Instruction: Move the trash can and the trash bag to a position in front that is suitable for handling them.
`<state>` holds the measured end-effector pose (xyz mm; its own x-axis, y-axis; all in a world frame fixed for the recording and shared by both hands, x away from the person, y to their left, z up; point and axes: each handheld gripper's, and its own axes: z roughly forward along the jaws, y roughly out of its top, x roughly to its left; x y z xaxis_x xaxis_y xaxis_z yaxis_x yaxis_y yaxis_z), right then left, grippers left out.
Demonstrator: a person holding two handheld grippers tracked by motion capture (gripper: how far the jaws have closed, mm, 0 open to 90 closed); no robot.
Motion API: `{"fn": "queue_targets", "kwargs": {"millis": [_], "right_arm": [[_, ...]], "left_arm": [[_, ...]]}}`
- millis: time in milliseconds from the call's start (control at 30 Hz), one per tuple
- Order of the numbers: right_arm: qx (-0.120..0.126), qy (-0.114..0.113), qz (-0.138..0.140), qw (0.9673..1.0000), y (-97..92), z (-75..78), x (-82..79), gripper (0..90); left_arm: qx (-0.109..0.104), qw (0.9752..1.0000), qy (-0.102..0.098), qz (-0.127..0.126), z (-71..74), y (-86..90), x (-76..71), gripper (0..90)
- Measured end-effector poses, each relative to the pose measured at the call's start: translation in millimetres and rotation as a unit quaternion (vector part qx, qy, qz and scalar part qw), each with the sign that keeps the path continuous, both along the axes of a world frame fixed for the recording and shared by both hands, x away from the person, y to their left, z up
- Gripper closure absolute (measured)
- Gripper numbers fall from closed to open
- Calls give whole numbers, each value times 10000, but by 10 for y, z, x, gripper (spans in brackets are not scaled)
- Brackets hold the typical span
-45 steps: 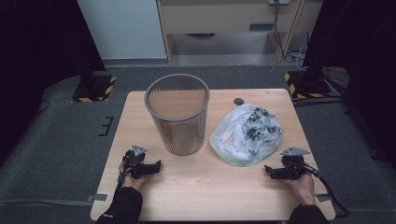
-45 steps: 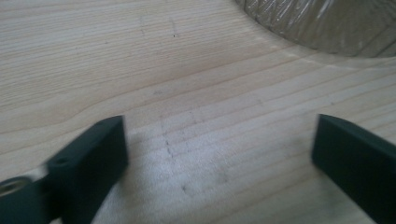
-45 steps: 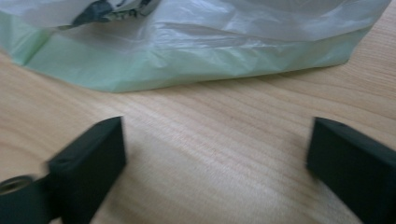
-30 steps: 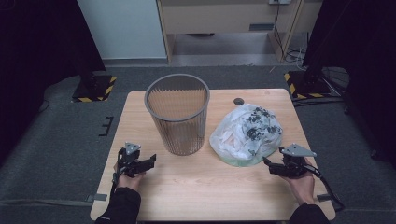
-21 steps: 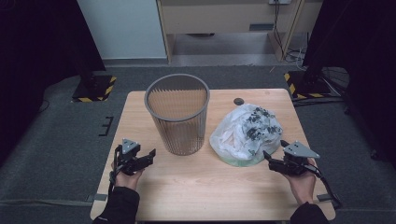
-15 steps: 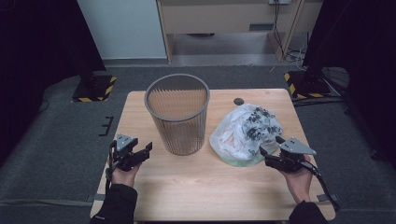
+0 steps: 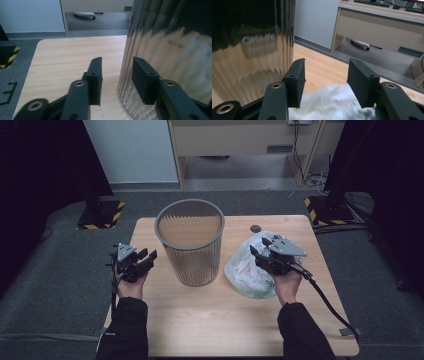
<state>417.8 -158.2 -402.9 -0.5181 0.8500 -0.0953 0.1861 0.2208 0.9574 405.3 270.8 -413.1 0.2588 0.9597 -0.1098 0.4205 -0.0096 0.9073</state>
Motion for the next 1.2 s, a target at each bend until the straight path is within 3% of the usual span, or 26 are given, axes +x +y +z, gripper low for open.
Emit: {"fn": "queue_targets", "kwargs": {"millis": [167, 333, 433, 567, 633, 767, 867, 933, 1200], "right_arm": [[61, -11, -108, 9999, 281, -23, 229, 569], [-145, -7, -150, 9998, 578, -81, 390, 659], [-40, 46, -197, 9998, 713, -75, 470, 699], [-164, 158, -256, 9994, 883, -47, 573, 725], [-6, 208, -326, 9993, 957, -28, 607, 775], [-341, 217, -421, 9983, 1030, -48, 685, 795], [-245, 311, -371, 9985, 1061, -87, 700, 900], [-184, 324, -411, 9985, 1070, -95, 686, 900], [-694, 294, -319, 9966, 1033, -33, 457, 900]], "left_arm": [[21, 9999, -142, -29, 44, -82, 168, 703], [-50, 9994, -318, -95, 73, -141, 331, 742], [44, 9995, -314, -55, 87, -176, 392, 790], [-100, 9994, -285, -155, 73, -155, 446, 822], [-115, 9993, -286, -216, 71, -154, 463, 847], [-36, 9988, -348, -334, 69, -161, 490, 900], [-175, 9988, -288, -367, 64, -151, 494, 900], [-79, 9988, -319, -371, 69, -162, 470, 900], [-158, 9985, -198, -486, 89, -196, 281, 900]]}}
